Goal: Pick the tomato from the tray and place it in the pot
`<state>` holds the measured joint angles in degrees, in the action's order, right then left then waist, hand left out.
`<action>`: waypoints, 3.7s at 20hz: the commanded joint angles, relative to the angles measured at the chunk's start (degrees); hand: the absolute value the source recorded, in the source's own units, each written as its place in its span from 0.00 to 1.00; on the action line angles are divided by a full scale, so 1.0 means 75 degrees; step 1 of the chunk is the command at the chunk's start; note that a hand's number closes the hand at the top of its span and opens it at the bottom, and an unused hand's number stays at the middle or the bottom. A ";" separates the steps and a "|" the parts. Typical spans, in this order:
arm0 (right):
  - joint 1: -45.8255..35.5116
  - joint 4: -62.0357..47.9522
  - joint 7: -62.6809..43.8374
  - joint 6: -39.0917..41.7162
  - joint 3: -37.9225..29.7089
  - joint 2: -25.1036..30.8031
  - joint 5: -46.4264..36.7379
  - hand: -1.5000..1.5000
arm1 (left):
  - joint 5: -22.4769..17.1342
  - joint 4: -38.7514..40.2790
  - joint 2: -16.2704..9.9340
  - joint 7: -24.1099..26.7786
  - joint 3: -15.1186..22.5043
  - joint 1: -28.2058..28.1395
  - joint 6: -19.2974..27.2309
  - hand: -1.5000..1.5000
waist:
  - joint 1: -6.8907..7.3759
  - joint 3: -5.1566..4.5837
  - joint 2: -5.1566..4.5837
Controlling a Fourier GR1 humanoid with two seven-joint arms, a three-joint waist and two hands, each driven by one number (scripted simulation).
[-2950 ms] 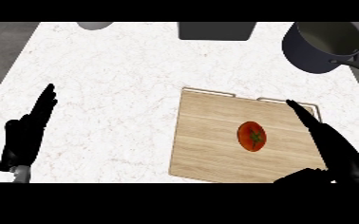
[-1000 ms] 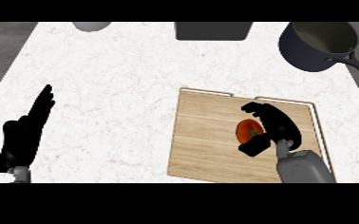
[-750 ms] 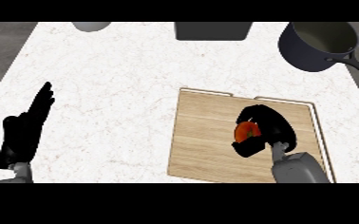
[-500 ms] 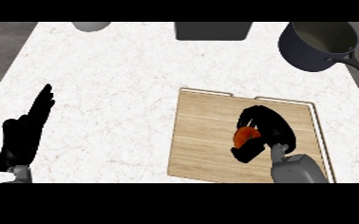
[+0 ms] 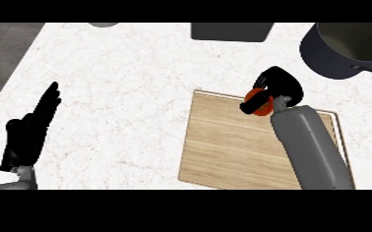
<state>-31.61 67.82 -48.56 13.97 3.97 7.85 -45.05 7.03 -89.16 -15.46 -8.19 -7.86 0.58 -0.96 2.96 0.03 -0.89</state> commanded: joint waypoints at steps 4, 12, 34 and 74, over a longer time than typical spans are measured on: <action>-0.2205 -0.2123 -0.0794 -0.1286 0.0017 0.0329 -0.1609 1.00 | 0.0153 0.0102 0.0174 0.0161 0.0154 -0.0109 0.0073 0.50 | 0.0037 -0.0007 0.0014; -0.3498 -0.2516 -0.1968 -0.2453 0.0605 0.0911 -0.3696 1.00 | 0.0076 -0.0008 0.0018 -0.0003 -0.0043 -0.0028 0.0032 0.50 | -0.0089 -0.0009 0.0082; -0.3951 -0.4930 0.1445 -0.5630 -0.2056 0.2945 -0.2707 1.00 | 0.0021 0.0388 0.0047 0.0321 -0.0306 0.0022 -0.0153 0.50 | -0.0185 0.0001 0.0026; -0.3684 -0.6538 0.8013 -0.7054 -0.6383 0.4007 0.1669 0.00 | 0.0169 0.0398 0.0169 0.0202 -0.0187 0.0326 -0.0170 0.50 | 0.0082 0.0042 -0.0102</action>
<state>-59.12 18.09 6.43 -39.42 -39.73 38.11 -37.60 9.00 -87.32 -13.43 -7.15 -8.22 3.01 -1.58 3.87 0.44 -1.73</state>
